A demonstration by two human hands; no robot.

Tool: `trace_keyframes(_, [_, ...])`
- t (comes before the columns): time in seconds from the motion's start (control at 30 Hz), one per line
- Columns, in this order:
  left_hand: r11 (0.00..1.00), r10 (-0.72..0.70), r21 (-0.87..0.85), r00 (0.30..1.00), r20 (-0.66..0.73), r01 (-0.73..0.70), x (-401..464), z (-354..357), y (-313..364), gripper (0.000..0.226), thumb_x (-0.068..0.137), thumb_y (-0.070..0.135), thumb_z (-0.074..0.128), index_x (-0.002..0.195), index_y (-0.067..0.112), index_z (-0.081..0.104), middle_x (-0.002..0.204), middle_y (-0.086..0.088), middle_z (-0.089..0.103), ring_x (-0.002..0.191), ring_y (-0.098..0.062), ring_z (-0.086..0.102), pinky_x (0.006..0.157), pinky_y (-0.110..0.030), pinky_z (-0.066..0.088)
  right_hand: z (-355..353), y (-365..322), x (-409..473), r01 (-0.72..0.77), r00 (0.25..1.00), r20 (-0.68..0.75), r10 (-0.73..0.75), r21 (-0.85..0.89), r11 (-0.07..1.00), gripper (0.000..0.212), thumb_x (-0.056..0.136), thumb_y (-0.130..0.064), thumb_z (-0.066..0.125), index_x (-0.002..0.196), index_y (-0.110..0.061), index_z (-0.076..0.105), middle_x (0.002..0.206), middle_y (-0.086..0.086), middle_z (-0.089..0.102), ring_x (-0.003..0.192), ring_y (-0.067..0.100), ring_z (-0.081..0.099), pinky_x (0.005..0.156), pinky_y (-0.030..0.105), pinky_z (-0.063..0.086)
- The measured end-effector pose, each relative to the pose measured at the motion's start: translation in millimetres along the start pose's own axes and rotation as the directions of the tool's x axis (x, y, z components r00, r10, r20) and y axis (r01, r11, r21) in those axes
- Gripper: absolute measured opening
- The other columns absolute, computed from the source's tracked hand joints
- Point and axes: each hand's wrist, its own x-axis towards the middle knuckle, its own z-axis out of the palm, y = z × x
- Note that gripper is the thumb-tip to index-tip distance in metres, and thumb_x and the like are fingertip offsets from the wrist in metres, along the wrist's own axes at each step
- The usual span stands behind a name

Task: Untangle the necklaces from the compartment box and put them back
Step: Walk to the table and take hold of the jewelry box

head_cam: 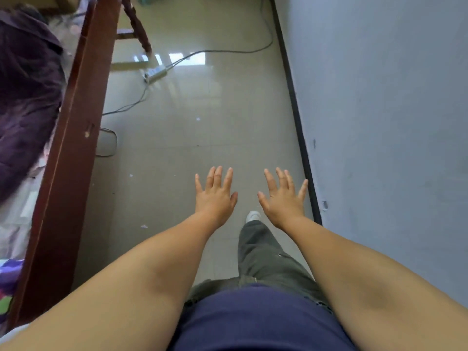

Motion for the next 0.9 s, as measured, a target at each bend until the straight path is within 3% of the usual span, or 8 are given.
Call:
trace_keyframes(0.23, [0.995, -0.094, -0.043, 0.995, -0.024, 0.092, 139.1, -72.7, 19.6, 0.061, 0.098, 0.041, 0.026, 0.149, 0.022, -0.003, 0.159, -0.007, 0.002, 0.146, -0.022, -0.006, 0.113, -0.055, -0.009, -71.1, 31.1, 138.6, 0.042, 0.999, 0.016, -0.042, -0.034, 0.999, 0.061, 0.096, -0.049, 0.024, 0.149, -0.031, 0.0, 0.161, 0.006, 0.002, 0.147, 0.023, -0.004, 0.109, 0.064, -0.009])
trace_keyframes(0.57, [0.986, -0.149, -0.072, 0.989, -0.007, 0.148, 344.2, -134.6, -10.2, 0.061, 0.099, 0.043, 0.024, 0.148, 0.022, -0.005, 0.16, -0.007, -0.002, 0.146, -0.022, -0.009, 0.113, -0.055, -0.009, -134.2, 9.7, 364.1, 0.094, 0.995, 0.045, -0.092, -0.043, 0.995, 0.06, 0.097, -0.048, 0.022, 0.149, -0.03, -0.003, 0.161, 0.005, -0.001, 0.147, 0.023, -0.006, 0.109, 0.063, -0.011])
trace_keyframes(0.9, [0.997, -0.07, -0.038, 0.997, -0.009, 0.07, 593.9, -260.1, -59.1, 0.06, 0.099, 0.043, 0.023, 0.149, 0.021, -0.001, 0.159, -0.007, 0.002, 0.146, -0.022, -0.005, 0.114, -0.055, -0.006, -250.6, -8.5, 590.6, -0.04, 0.999, 0.03, 0.04, -0.002, 0.999, 0.059, 0.099, -0.044, 0.022, 0.15, -0.027, -0.002, 0.161, 0.006, -0.001, 0.147, 0.023, -0.006, 0.112, 0.063, -0.007])
